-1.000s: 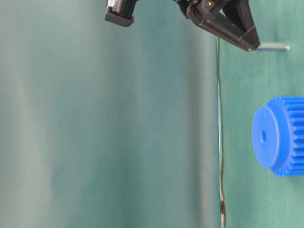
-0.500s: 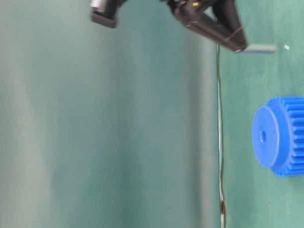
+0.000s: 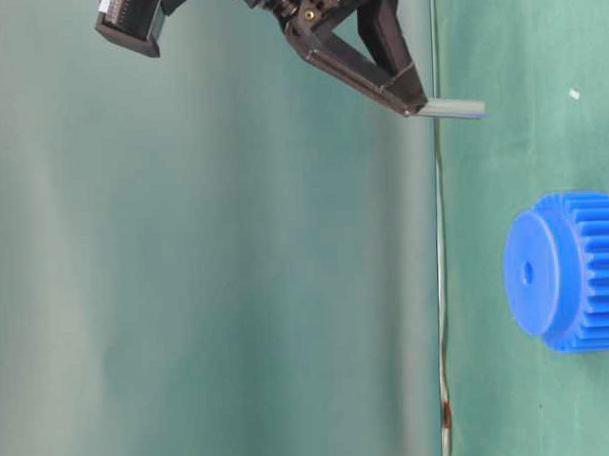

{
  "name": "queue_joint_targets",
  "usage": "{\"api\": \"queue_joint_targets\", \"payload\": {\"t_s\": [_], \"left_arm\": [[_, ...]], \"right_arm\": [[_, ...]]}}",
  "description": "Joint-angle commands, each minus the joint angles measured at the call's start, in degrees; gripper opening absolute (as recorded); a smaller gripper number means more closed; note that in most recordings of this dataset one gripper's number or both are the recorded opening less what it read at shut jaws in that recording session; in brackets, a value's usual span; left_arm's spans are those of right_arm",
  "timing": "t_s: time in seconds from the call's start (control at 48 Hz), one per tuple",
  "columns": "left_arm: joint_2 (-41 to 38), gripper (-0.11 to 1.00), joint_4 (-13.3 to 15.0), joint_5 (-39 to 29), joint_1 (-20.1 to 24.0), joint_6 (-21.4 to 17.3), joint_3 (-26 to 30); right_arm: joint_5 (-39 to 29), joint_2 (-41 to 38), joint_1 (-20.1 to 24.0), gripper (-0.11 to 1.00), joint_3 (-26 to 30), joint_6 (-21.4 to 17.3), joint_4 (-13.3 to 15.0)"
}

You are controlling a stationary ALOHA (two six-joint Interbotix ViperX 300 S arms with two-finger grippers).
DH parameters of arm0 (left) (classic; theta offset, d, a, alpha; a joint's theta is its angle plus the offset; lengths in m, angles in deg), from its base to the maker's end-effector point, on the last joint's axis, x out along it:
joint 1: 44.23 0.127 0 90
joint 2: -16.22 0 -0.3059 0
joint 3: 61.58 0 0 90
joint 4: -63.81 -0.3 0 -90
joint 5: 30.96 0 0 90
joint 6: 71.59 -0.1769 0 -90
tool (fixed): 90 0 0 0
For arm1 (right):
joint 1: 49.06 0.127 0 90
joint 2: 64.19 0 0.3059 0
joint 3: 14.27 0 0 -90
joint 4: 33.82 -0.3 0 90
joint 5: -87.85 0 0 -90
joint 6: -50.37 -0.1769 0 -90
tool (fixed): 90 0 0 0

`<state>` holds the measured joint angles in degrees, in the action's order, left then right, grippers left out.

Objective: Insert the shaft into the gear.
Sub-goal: 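Lift the shaft with the right gripper and carry it over the blue gear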

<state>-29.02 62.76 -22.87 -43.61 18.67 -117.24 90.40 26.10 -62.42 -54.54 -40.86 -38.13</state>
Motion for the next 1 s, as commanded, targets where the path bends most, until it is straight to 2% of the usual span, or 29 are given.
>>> {"api": "queue_joint_targets", "payload": {"t_s": [0.0, 0.375, 0.98], "left_arm": [[-0.4, 0.00, -0.2, 0.3, 0.1, 0.1, 1.5], [-0.4, 0.00, -0.2, 0.1, 0.1, 0.1, 1.5], [-0.4, 0.00, -0.1, 0.2, 0.1, 0.1, 1.6]], "right_arm": [[0.1, 1.1, 0.1, 0.17, 1.4, -0.2, -0.2], [0.2, 0.2, 0.9, 0.17, 2.5, -0.2, -0.2], [-1.8, -13.2, 4.2, 0.17, 19.8, 0.6, 0.3]]}}
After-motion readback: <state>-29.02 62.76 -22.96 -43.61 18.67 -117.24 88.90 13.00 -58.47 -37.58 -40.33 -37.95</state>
